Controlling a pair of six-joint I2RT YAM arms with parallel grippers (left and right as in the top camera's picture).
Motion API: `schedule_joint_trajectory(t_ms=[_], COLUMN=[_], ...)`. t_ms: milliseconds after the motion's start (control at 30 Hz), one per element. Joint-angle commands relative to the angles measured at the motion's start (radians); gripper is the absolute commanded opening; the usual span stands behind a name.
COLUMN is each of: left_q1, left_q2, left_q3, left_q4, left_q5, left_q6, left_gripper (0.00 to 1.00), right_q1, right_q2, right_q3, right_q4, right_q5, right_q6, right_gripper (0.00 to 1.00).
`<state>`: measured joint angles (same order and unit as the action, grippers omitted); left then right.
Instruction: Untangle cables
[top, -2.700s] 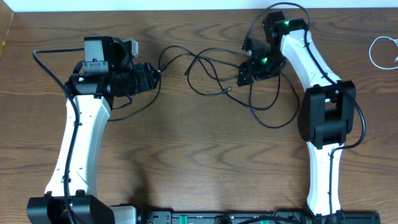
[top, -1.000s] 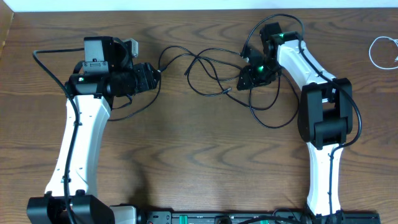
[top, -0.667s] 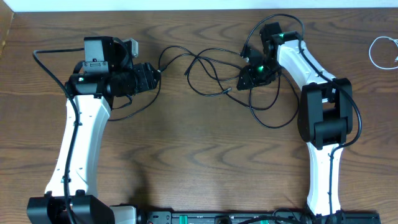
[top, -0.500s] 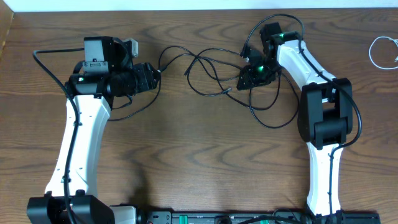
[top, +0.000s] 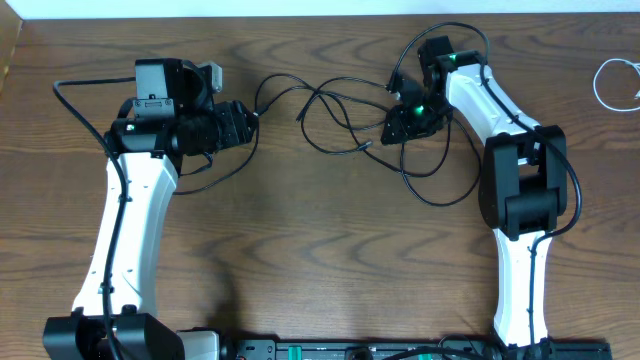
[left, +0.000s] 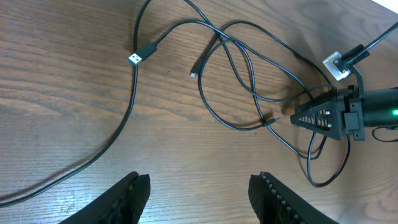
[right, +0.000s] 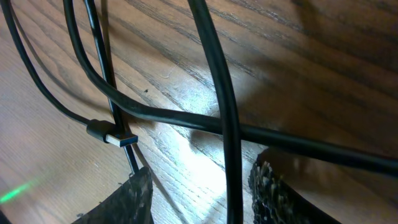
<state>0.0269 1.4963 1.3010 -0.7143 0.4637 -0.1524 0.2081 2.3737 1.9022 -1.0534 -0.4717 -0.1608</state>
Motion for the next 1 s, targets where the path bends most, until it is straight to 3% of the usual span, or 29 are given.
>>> schedule_joint_trajectory(t_ms=[0, 533, 667, 767, 967], left_q1=[0.0, 0.0, 0.0, 0.0, 0.0], left_q2=[0.008, 0.008, 0.008, 0.008, 0.008], left_q3=[0.012, 0.012, 0.012, 0.012, 0.012], left_q4=[-0.003, -0.004, -0.003, -0.003, -0.003], left_q5=[-0.013, -0.012, -0.013, -0.013, -0.012], left_q6=[0.01, 0.01, 0.01, 0.01, 0.01], left_gripper=[0.57, 0.57, 0.57, 0.57, 0.57], right_q1=[0.003, 0.004, 0.004, 0.003, 0.002], right_q2=[0.002, 0.002, 0.001, -0.001, -0.025], right_q3=[-0.017, -0.017, -0.016, 0.009, 0.239], right_q4=[0.003, 0.003, 0.003, -0.025, -0.221], right_q5=[0.009, 0.009, 0.008, -0.015, -0.036], right_q6=[0.011, 0.011, 0.011, 0.011, 0.009], right_gripper=[0.46, 0.43, 0.27, 0.01, 0.01])
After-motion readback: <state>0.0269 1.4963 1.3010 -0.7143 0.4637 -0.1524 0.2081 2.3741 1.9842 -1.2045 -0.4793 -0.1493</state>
